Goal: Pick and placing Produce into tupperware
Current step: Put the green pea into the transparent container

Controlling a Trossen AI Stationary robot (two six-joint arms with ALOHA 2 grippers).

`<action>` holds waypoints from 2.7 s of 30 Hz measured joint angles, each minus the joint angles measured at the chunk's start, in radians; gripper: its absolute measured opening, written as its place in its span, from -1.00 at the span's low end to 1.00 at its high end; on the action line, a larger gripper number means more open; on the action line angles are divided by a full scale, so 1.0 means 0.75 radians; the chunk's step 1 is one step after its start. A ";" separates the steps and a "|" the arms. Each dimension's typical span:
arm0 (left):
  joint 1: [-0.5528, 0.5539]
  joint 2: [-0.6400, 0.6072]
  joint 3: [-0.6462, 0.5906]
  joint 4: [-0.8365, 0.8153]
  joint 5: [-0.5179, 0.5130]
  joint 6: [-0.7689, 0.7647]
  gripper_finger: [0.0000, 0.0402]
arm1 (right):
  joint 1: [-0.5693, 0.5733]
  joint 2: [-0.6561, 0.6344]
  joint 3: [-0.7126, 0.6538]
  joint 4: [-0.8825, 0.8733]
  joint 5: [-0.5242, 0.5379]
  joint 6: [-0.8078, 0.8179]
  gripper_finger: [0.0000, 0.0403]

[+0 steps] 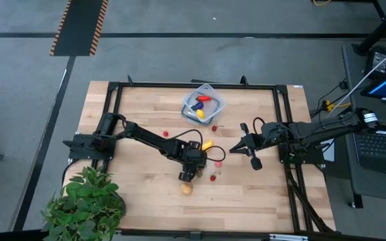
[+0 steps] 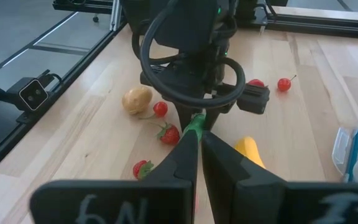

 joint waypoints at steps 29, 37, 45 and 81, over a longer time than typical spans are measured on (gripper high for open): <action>0.002 -0.230 -0.008 -0.077 -0.011 -0.007 -0.39 | 0.001 0.001 0.000 -0.034 -0.001 0.004 -0.87; 0.025 -0.421 -0.006 -0.147 -0.069 -0.024 -0.39 | 0.001 0.001 0.000 -0.034 -0.002 0.005 -0.87; 0.024 -0.581 -0.021 -0.191 -0.170 -0.036 -0.39 | 0.002 0.001 0.000 -0.042 -0.002 0.005 -0.87; 0.117 -0.869 -1.170 1.790 0.351 -0.031 -0.39 | 0.002 0.001 0.000 -0.016 -0.002 -0.002 -0.87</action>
